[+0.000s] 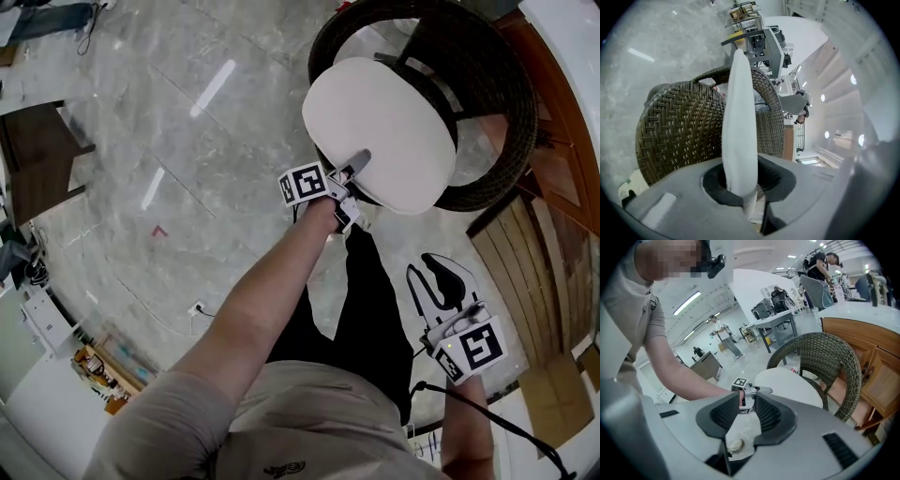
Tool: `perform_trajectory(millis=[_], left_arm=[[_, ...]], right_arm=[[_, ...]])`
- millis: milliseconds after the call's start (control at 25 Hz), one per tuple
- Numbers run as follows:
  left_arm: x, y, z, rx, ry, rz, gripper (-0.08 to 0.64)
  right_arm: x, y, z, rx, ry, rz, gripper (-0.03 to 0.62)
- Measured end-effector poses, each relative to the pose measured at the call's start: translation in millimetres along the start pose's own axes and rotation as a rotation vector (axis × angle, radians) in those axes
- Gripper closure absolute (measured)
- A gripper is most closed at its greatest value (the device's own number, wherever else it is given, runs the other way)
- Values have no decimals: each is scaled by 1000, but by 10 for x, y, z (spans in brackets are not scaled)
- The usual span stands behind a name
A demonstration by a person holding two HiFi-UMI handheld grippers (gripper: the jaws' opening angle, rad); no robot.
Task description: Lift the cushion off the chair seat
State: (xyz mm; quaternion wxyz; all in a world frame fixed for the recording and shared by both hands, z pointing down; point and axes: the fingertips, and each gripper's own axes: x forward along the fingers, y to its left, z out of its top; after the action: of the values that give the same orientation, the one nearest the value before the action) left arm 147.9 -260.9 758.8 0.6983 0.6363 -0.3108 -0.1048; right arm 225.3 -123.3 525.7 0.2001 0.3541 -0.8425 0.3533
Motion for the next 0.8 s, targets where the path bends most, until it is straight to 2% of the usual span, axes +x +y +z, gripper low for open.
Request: perform_trajectory(millis=[440, 640, 800], left_arm=[[-1206, -645, 5, 38, 11, -46, 505], [-1715, -1086, 74, 37, 3, -116, 505], [-2243, -1364, 146, 88, 0, -126, 505]], right_arm=[[-119, 669, 338, -73, -53, -16, 480], [-180, 987, 480, -98, -82, -39, 489], [-226, 1319, 593, -125, -109, -64, 497]])
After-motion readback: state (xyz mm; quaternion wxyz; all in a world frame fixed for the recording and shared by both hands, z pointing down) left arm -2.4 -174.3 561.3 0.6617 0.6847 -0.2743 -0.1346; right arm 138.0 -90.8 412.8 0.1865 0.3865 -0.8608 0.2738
